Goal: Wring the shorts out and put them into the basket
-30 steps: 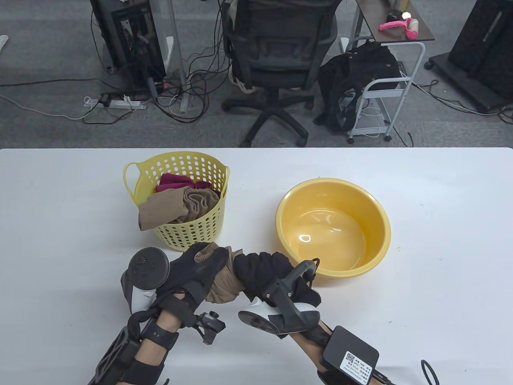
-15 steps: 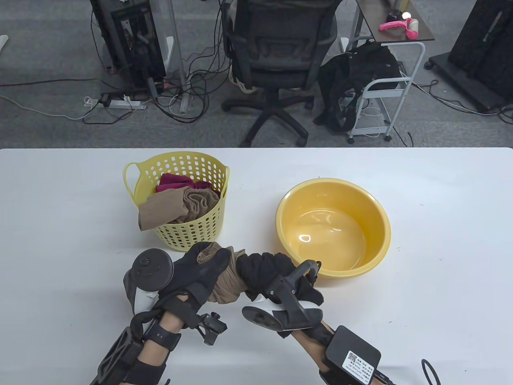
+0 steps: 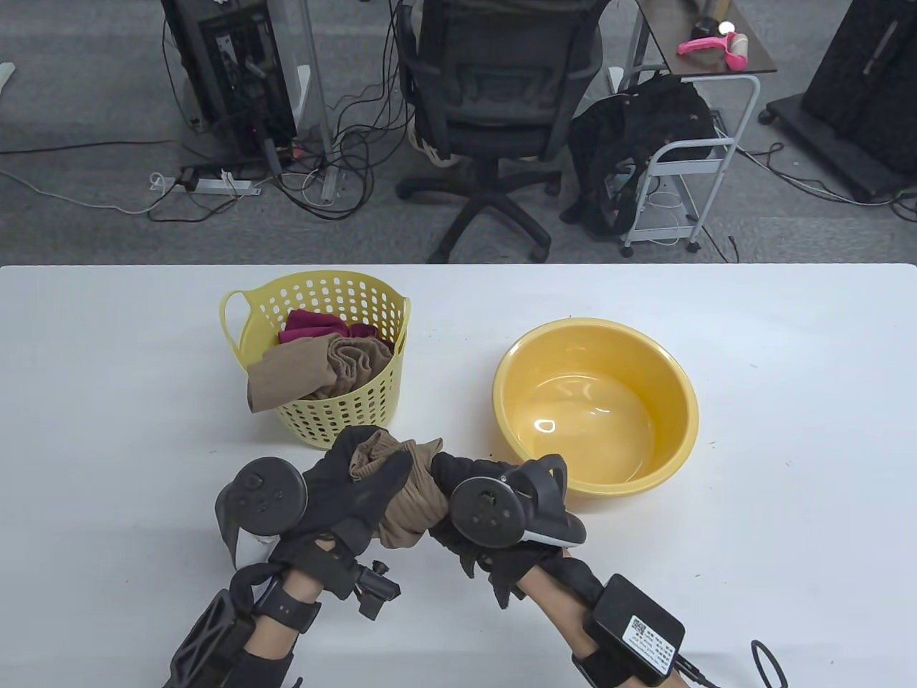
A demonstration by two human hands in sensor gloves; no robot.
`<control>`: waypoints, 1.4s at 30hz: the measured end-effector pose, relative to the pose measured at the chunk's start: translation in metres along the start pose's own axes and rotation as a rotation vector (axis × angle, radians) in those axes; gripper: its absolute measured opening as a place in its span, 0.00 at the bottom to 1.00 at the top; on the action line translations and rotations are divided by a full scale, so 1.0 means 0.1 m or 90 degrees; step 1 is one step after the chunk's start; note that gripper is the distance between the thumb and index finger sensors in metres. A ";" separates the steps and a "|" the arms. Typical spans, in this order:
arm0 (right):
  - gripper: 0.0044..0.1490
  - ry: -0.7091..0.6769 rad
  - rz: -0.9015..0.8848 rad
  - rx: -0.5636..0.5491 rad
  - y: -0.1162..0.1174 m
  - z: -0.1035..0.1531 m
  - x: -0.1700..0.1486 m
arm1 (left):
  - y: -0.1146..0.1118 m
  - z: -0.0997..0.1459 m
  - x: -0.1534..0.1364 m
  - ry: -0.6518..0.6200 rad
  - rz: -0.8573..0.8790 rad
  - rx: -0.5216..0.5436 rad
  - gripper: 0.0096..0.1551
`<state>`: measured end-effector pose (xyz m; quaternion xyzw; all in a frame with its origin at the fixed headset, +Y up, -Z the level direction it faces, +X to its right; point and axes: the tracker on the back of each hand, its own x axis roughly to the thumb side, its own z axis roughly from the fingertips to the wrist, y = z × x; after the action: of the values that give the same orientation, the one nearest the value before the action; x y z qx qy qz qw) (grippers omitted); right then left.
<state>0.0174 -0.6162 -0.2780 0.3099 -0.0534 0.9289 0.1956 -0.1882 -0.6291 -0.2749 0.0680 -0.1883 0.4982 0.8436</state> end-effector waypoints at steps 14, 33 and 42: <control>0.47 0.055 -0.352 0.147 0.17 -0.13 -0.25 | 0.12 0.04 0.17 -0.127 0.019 -0.003 0.34; 0.47 0.033 -0.543 0.271 0.35 -0.16 -0.30 | 0.16 0.01 0.32 -0.211 0.014 -0.053 0.33; 0.52 0.031 -0.513 0.242 0.28 -0.09 -0.33 | 0.17 0.00 0.31 -0.199 -0.006 -0.049 0.33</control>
<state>0.0251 -0.6510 -0.3038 0.3144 0.2479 0.7791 0.4824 -0.1896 -0.5959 -0.2641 0.1132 -0.3361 0.4700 0.8083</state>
